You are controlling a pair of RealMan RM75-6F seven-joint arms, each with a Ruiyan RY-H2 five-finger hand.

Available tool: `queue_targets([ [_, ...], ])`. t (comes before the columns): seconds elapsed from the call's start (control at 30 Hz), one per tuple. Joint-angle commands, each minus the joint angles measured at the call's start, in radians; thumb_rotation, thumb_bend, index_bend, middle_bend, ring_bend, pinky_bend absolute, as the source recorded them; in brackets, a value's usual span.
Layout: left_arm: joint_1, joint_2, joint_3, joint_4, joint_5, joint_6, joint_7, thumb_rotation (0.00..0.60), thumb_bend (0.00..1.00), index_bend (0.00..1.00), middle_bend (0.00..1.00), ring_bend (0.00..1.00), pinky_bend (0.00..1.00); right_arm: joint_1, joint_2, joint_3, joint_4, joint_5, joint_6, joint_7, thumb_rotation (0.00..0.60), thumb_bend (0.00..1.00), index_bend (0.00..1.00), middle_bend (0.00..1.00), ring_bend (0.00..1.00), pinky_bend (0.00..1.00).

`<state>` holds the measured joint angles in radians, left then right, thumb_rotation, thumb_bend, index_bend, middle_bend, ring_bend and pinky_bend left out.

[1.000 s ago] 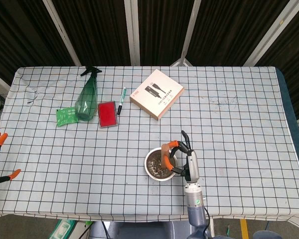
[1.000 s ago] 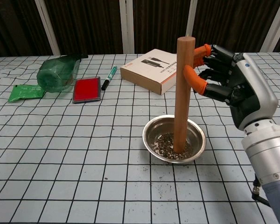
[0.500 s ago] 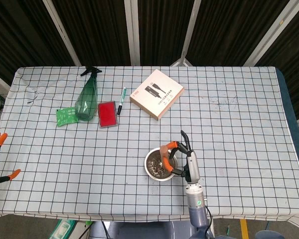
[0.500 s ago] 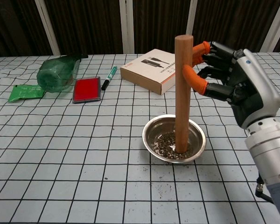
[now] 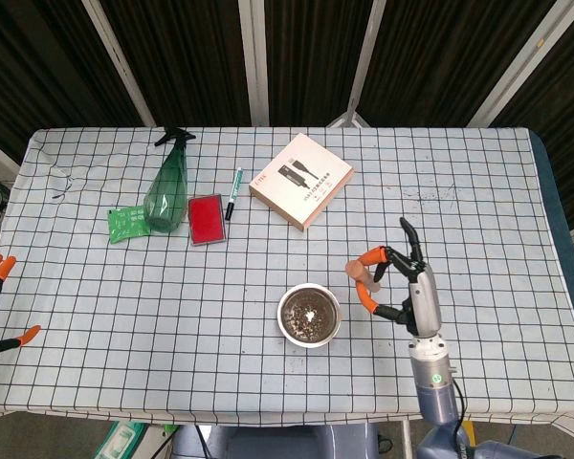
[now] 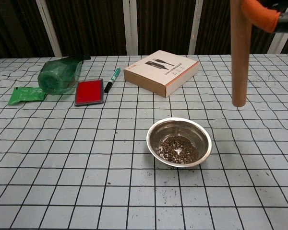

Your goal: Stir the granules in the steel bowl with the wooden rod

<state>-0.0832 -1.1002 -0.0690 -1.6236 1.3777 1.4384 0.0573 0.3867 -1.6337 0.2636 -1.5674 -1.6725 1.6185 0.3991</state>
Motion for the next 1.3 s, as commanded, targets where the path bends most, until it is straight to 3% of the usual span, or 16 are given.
queue_targets([
  [0.03,0.0,0.0,0.0,-0.001,0.001,0.001,0.002,0.6,0.02,0.0,0.0,0.0,0.0,-0.028,0.139,-0.004,-0.009,-0.008,-0.029,-0.073,0.6,0.52,0.67,0.57,0.65,0.04],
  [0.17,0.0,-0.002,0.001,0.0,0.002,0.001,0.006,0.6,0.02,0.0,0.0,0.0,0.0,-0.058,0.206,-0.036,0.074,0.014,-0.048,-0.082,0.6,0.52,0.67,0.57,0.66,0.04],
  [0.43,0.0,-0.007,0.0,-0.005,-0.006,0.0,0.023,0.6,0.02,0.0,0.0,0.0,0.0,-0.066,0.21,-0.063,0.274,0.077,-0.111,-0.179,0.6,0.52,0.67,0.57,0.66,0.01],
  [0.53,0.0,-0.007,0.0,-0.006,-0.009,0.0,0.026,0.6,0.02,0.0,0.0,0.0,0.0,-0.061,0.212,-0.076,0.285,0.111,-0.169,-0.266,0.6,0.52,0.6,0.56,0.61,0.0],
  [0.73,0.001,-0.004,-0.001,-0.005,-0.008,0.001,0.019,0.6,0.02,0.0,0.0,0.0,0.0,-0.048,0.256,-0.115,0.187,0.18,-0.312,-0.441,0.6,0.52,0.21,0.31,0.28,0.0],
  [0.87,0.001,-0.003,0.0,-0.004,-0.008,-0.002,0.016,0.6,0.02,0.0,0.0,0.0,0.0,-0.044,0.296,-0.131,0.091,0.215,-0.369,-0.519,0.6,0.51,0.05,0.21,0.17,0.0],
  [1.1,0.002,-0.002,0.003,-0.005,-0.003,-0.001,0.015,0.6,0.02,0.0,0.0,0.0,0.0,-0.052,0.333,-0.143,0.004,0.238,-0.378,-0.564,0.6,0.5,0.0,0.17,0.12,0.0],
  [1.3,0.003,-0.002,0.003,-0.001,-0.006,-0.002,0.012,0.6,0.02,0.0,0.0,0.0,0.0,-0.093,0.396,-0.136,-0.052,0.235,-0.303,-0.541,0.6,0.5,0.0,0.13,0.06,0.0],
])
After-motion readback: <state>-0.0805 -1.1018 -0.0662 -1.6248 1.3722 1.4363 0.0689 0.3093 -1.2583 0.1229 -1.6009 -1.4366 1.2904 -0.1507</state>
